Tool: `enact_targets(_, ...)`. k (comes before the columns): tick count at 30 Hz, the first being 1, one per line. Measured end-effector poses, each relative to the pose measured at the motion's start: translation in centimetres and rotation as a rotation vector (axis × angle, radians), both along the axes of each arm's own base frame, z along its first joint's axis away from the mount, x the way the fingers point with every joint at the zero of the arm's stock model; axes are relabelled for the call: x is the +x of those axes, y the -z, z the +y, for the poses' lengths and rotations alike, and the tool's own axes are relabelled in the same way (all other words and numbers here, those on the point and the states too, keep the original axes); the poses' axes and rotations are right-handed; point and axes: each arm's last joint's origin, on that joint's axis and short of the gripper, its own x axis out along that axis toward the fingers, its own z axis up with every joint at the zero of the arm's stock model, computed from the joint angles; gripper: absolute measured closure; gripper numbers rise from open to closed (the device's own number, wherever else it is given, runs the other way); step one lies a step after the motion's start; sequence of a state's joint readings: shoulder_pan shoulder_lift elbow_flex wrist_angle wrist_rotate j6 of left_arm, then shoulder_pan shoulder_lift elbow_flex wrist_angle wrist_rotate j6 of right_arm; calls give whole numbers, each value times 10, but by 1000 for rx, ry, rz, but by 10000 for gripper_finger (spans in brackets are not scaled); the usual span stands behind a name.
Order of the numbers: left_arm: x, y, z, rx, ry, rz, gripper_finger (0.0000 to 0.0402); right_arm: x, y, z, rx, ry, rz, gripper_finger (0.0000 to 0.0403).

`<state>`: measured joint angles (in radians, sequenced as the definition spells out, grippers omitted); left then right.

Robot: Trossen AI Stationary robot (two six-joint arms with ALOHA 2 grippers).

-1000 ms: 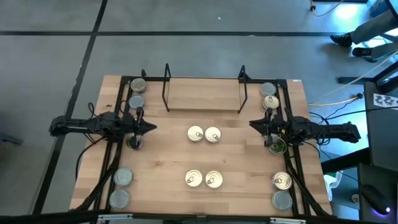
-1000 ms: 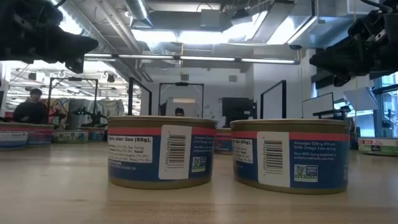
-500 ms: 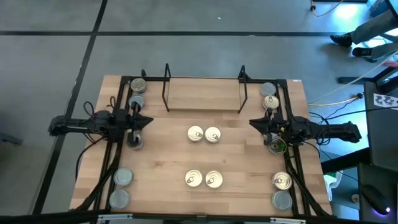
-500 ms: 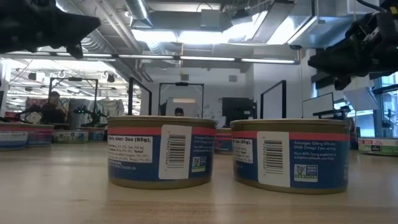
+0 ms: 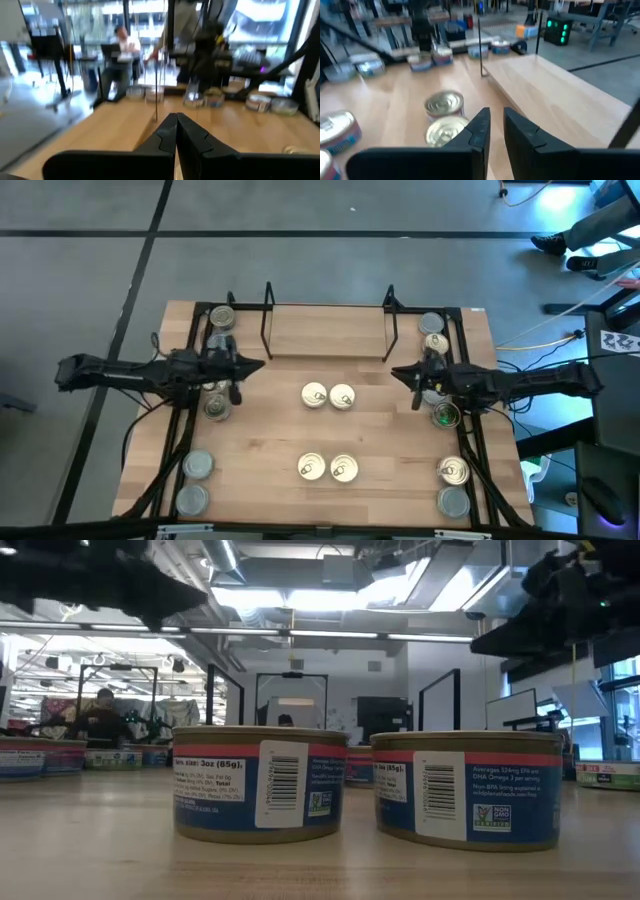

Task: Stack canned seafood by type on shelf
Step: Put the blue and pink tuna can on the shelf

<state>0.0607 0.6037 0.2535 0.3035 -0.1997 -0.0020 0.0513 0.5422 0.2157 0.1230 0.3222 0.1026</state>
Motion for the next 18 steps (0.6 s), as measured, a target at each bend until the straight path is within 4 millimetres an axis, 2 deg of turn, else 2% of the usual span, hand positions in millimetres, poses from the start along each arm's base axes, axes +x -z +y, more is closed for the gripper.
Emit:
enact_targets(6, 45, 1, 4, -44, -10, 165, 396, 26, 2, 1, -61, -16, 153, 350)
enact_targets(18, 137, 14, 7, -96, 68, 359, 396, 70, 26, 4, -107, -66, 410, 350)
